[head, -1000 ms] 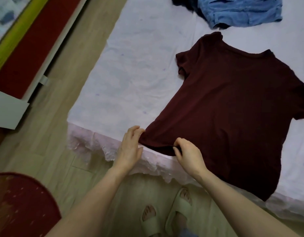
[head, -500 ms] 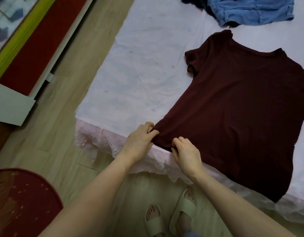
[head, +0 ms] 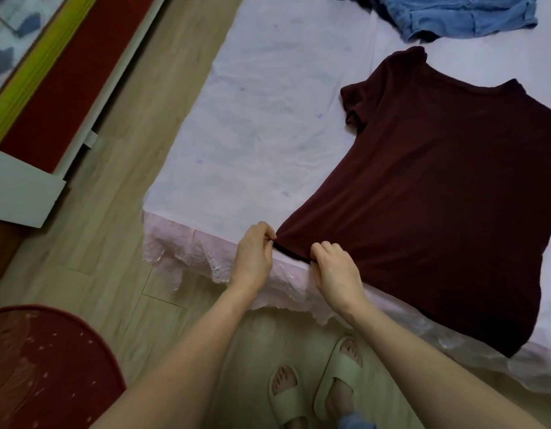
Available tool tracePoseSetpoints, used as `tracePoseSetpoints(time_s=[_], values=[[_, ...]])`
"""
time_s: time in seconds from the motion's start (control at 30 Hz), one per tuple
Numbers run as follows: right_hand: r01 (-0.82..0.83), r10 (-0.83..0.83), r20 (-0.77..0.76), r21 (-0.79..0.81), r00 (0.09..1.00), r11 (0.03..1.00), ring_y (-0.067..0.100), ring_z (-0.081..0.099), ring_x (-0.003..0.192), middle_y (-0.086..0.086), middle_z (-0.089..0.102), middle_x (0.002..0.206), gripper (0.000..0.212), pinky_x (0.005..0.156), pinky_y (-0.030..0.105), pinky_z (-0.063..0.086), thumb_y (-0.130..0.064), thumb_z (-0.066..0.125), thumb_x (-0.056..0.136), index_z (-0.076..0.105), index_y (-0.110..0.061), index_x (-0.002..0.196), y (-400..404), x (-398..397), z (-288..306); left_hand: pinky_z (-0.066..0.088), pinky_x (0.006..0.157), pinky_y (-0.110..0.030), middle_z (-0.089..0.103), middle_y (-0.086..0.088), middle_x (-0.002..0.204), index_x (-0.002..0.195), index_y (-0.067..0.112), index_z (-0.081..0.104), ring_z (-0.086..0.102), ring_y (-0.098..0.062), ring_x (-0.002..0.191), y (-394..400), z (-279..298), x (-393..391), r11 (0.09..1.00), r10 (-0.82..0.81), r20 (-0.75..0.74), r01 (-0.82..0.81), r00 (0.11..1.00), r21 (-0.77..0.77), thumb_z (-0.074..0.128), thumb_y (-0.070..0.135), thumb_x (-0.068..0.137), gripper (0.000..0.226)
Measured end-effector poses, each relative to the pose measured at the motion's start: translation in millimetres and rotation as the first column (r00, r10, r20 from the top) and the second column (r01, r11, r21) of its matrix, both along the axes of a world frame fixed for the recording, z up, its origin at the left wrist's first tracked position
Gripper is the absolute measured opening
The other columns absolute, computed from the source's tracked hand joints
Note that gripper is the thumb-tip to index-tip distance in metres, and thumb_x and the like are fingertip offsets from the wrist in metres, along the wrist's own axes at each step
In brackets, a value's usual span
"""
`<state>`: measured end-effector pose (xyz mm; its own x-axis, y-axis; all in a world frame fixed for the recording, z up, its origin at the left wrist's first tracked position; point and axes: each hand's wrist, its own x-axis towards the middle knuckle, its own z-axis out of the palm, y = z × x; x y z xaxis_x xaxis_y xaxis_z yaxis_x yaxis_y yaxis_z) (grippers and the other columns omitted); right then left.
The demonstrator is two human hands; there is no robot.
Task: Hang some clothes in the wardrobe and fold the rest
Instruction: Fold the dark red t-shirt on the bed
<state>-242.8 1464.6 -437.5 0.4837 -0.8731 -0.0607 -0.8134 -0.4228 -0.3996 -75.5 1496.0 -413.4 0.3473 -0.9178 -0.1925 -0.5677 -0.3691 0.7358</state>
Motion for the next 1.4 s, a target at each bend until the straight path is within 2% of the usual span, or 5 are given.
tracePoseSetpoints(time_s=[0.43,0.63,0.93,1.13,1.4], values=[[0.093,-0.102,-0.058,-0.131,0.993,0.987,0.021,0.050,0.071,0.001,0.053,0.081,0.031,0.067,0.032,0.042,0.005,0.069,0.063,0.054,-0.013,0.083,15,-35,-1,0.042,0.072,-0.018,0.054,0.007,0.083,0.100,0.014,0.050,0.054,-0.010,0.080,-30,20,-21,0.969,0.234,-0.141,-0.242,0.962,-0.044,0.053,0.004,0.090,0.014],[0.239,-0.254,-0.156,-0.107,0.954,0.965,0.023,0.053,0.070,0.001,0.056,0.079,0.027,0.063,0.037,0.045,0.001,0.074,0.064,0.061,-0.015,0.082,19,-97,6,0.042,0.085,-0.017,0.058,0.003,0.106,0.075,0.010,0.063,0.056,-0.012,0.099,-29,34,-60,0.945,-0.244,0.011,0.240,0.970,-0.220,0.042,-0.018,0.078,0.035],[0.319,-0.312,0.085,-0.075,0.946,0.945,0.018,0.056,0.069,0.001,0.057,0.087,0.013,0.045,0.032,0.045,0.004,0.063,0.077,0.065,-0.008,0.081,-4,-140,20,0.046,0.065,-0.034,0.064,0.007,0.090,0.084,0.017,0.066,0.040,-0.016,0.086,-65,15,-115,0.733,-0.660,0.370,0.668,0.654,0.127,0.049,-0.005,0.077,0.029],[0.178,-0.192,-0.215,-0.080,0.958,0.981,0.031,0.058,0.114,0.012,0.061,0.119,0.036,0.084,0.044,0.053,-0.019,0.080,0.061,0.066,-0.014,0.094,35,-172,-7,0.049,0.073,-0.036,0.059,-0.004,0.093,0.108,0.010,0.063,0.052,-0.026,0.084,-50,-1,-138,0.504,-0.778,0.573,0.801,0.258,0.323,0.076,0.041,0.062,0.057],[0.223,-0.305,-0.313,-0.270,0.899,0.937,0.033,0.060,0.107,0.015,0.062,0.117,0.051,0.094,0.045,0.037,-0.002,0.067,0.066,0.043,-0.012,0.109,29,-227,-25,0.031,0.052,-0.030,0.059,-0.003,0.060,0.089,0.010,0.068,0.052,-0.028,0.059,-61,-11,-173,0.623,-0.596,0.765,0.742,0.243,0.250,0.071,0.003,0.063,0.027]])
